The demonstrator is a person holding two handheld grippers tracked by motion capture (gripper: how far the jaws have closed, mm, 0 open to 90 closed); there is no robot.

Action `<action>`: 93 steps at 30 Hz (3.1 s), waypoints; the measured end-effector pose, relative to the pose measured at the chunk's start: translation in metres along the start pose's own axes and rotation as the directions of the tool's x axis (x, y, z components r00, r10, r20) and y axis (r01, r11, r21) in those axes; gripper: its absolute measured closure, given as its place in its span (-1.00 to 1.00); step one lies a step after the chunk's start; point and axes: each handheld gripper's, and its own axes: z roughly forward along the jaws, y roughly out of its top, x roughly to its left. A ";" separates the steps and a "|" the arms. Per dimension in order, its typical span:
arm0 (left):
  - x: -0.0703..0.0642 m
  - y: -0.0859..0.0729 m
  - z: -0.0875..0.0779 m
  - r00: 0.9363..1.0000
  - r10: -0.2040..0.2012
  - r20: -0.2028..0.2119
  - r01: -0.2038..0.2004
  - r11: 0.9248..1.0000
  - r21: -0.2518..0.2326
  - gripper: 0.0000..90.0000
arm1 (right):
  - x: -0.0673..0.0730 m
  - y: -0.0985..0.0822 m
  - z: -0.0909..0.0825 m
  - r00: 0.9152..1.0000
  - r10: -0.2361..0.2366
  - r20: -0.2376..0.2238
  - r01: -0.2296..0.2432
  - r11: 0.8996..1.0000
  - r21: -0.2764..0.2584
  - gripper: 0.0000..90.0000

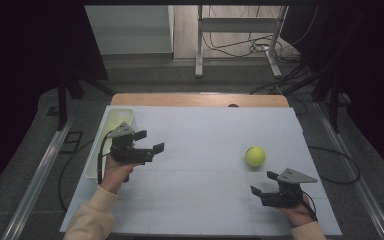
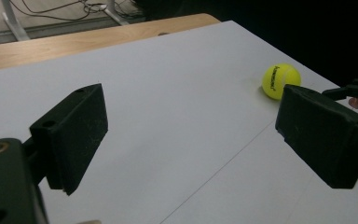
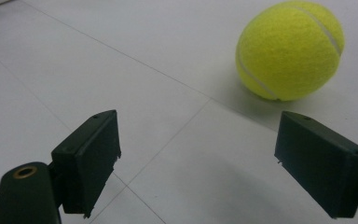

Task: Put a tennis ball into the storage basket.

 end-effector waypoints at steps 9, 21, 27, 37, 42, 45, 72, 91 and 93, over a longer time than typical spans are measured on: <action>-0.017 0.000 0.019 0.999 0.037 0.036 -0.038 0.999 0.028 -0.79 | 0.000 0.000 0.000 1.000 -0.002 -0.001 0.002 1.000 -0.001 -0.67; -0.023 -0.002 0.031 0.997 0.040 0.067 -0.043 0.998 0.053 -0.79 | -0.001 0.001 0.002 1.000 0.009 0.002 -0.009 1.000 0.002 -0.67; -0.024 -0.001 0.034 0.996 0.045 0.072 -0.049 0.997 0.057 -0.79 | -0.003 0.001 0.001 1.000 0.023 0.010 -0.023 1.000 -0.002 -0.67; -0.039 0.000 0.052 0.994 0.086 0.067 -0.092 0.991 0.093 -0.78 | -0.004 0.000 -0.003 1.000 0.024 -0.001 -0.024 1.000 -0.017 -0.67; -0.046 0.001 0.056 0.991 0.113 0.068 -0.120 0.988 0.100 -0.79 | -0.003 0.000 -0.002 1.000 0.016 0.004 -0.016 1.000 -0.009 -0.67; -0.048 0.001 0.061 0.991 0.111 0.071 -0.118 0.987 0.108 -0.79 | -0.002 0.001 -0.001 1.000 0.014 -0.007 -0.015 1.000 -0.016 -0.67; -0.068 0.007 0.113 0.986 0.118 0.120 -0.135 0.981 0.139 -0.78 | -0.003 0.002 0.000 0.999 0.027 -0.026 -0.027 0.999 -0.028 -0.67; -0.073 0.007 0.134 0.986 0.116 0.124 -0.136 0.976 0.168 -0.78 | -0.002 0.002 0.000 0.999 0.023 -0.024 -0.024 0.999 -0.023 -0.67; -0.074 0.007 0.137 0.985 0.117 0.126 -0.138 0.976 0.171 -0.78 | -0.002 0.002 0.000 0.999 0.023 -0.024 -0.023 0.999 -0.022 -0.67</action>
